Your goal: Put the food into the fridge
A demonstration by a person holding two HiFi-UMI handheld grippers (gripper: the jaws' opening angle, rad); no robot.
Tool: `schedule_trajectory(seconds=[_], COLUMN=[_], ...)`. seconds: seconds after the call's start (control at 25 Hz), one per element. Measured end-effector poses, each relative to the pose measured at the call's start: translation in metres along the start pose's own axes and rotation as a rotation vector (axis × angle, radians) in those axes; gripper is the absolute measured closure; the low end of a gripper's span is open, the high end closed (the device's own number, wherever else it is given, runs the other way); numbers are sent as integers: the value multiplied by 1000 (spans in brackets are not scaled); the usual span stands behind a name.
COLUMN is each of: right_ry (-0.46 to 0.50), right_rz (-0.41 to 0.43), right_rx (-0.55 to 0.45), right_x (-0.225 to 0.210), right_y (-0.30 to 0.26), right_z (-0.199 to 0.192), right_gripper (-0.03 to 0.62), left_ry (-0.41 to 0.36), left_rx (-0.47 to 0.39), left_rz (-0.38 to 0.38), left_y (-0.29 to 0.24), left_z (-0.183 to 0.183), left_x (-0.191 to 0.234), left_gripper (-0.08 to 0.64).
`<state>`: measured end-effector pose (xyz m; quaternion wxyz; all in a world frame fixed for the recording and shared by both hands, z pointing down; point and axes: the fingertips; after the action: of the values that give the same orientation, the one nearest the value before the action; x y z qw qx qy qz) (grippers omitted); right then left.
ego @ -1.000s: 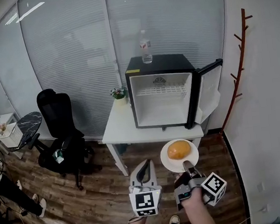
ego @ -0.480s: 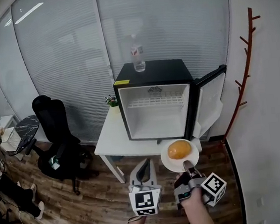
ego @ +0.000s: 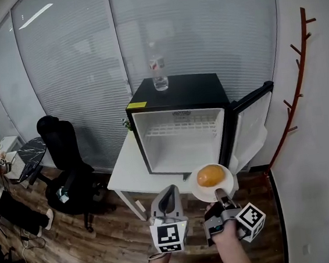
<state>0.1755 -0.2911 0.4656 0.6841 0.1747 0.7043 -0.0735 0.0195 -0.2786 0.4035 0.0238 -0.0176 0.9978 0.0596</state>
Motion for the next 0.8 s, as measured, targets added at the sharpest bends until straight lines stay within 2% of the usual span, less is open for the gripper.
schedule_trajectory(seconds=[0.36,0.56,0.8], right_ry=[26,36,53], right_rz=[-15,-45,-39], right_rx=[-6,-9,-21], right_x=[-17,-27,-21], right_y=[-60,-109,-176], right_z=[-1,-12,-30], right_gripper=[546,545,546], left_ry=[31,51,58], left_rx=[2,9,2], left_rz=[-8,-15,-25], left_y=[-59,-104,-157], left_z=[-24,-32,-32], left_x=[24,54,97], left_gripper=[534,534,534])
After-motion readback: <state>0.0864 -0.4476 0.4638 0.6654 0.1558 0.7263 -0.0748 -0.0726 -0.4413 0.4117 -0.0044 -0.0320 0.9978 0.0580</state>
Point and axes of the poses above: the fingertips, and each gripper's own axes: y backward along the fingers, x to its left, z out of its top, and after that the axes turned 9 degrees about z, right-handed
